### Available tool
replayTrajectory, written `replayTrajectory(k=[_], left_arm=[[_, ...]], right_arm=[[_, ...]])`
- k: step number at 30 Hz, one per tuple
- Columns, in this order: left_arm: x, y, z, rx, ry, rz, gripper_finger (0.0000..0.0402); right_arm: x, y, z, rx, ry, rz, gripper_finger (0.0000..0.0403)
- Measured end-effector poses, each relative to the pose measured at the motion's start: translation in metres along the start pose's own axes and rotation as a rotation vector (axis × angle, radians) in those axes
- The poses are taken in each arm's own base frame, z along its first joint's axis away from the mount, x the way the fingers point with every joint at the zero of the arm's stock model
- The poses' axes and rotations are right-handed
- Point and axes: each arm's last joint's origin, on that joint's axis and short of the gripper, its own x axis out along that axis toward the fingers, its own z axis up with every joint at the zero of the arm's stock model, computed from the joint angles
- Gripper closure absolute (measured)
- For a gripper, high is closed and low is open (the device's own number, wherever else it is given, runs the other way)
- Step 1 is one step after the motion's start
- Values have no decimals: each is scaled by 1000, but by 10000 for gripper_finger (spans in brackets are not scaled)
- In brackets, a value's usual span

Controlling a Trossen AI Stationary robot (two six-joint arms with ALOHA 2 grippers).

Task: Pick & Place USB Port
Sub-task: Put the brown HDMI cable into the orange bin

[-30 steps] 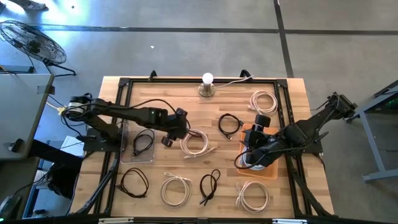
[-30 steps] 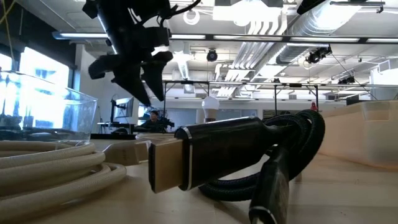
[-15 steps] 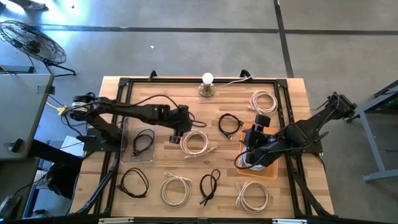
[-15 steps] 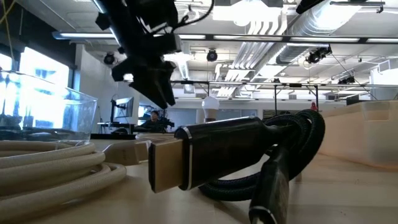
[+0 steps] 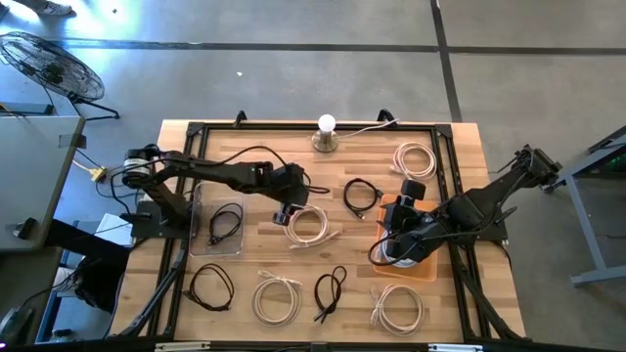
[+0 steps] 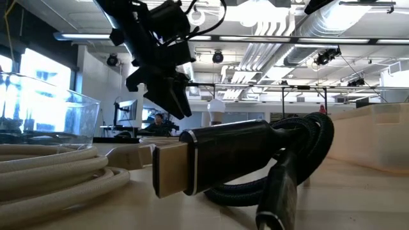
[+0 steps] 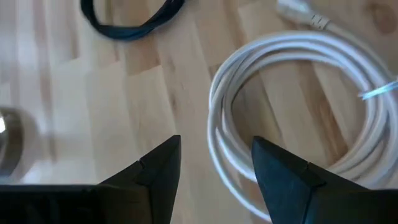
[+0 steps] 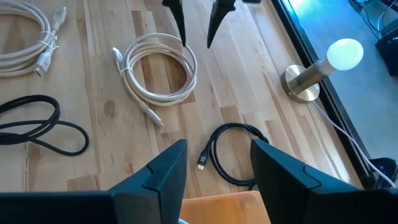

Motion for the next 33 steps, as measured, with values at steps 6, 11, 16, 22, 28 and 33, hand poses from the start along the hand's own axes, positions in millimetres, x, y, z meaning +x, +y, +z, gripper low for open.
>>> replayTrajectory(k=[6,11,16,22,28,33], left_arm=[[1,0,-1,-2,13,17,211],[4,0,-2,-8,29,9,211],[20,-3,-8,-17,69,-19,212],[34,-6,-14,-20,92,-57,212],[39,-8,-16,-67,99,-94,212],[42,-7,-17,-68,110,-79,212]], right_arm=[[0,0,0,2,1,0,234],[0,0,0,4,1,1,234],[1,2,0,5,-1,0,234],[9,9,0,-18,28,-6,234],[18,17,-1,-50,56,-19,234],[26,24,-3,-80,77,-31,234]])
